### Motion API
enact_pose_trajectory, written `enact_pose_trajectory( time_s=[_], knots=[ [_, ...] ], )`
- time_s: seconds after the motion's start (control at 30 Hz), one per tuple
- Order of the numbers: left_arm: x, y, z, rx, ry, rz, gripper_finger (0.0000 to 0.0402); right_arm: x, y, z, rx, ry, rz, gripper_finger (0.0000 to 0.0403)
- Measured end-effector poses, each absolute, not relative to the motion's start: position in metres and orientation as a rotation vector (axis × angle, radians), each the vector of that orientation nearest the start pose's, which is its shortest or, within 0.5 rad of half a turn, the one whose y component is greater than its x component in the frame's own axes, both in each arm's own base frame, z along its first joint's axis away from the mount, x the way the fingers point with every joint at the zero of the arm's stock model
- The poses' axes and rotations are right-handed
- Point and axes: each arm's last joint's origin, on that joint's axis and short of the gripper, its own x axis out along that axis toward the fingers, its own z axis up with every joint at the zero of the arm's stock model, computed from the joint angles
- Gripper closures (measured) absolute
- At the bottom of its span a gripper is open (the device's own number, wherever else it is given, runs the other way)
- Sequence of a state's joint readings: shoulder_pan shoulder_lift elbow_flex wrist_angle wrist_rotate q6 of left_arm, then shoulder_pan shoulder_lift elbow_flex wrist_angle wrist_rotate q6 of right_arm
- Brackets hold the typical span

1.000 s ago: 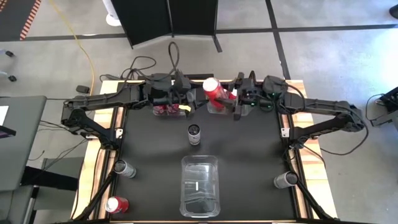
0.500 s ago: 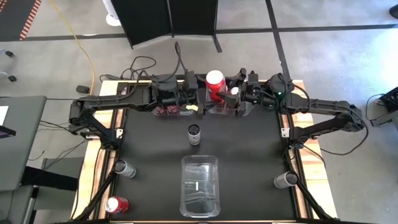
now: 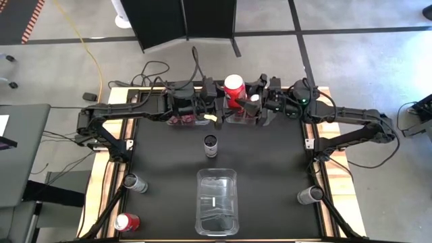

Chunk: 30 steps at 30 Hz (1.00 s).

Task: Sort soda cans
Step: Put the orange soda can into the right transparent bin

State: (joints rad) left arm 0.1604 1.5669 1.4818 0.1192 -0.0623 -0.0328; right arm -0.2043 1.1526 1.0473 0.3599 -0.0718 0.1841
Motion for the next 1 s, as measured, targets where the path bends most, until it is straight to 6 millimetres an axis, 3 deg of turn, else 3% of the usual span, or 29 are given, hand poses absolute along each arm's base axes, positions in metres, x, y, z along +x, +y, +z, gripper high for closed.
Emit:
enact_pose_trajectory(
  time_s=[0.33, 0.5, 0.67, 1.0],
  knots=[
    [0.359, 0.06, 0.405, -0.028, 0.023, 0.22, 0.0109, 0.243, -0.057, 0.402, 0.233, -0.212, -0.127, 0.0061],
    [0.358, 0.061, 0.392, -0.013, 0.154, 0.243, 0.0109, 0.228, -0.055, 0.402, 0.264, -0.14, -0.151, 0.004],
    [0.353, 0.06, 0.375, 0.008, 0.335, 0.227, 0.0109, 0.225, -0.053, 0.391, 0.29, 0.022, -0.169, 0.0036],
    [0.346, 0.057, 0.355, 0.101, 0.565, 0.182, 0.0109, 0.251, -0.041, 0.378, 0.189, 0.333, -0.118, 0.0036]
  ],
)
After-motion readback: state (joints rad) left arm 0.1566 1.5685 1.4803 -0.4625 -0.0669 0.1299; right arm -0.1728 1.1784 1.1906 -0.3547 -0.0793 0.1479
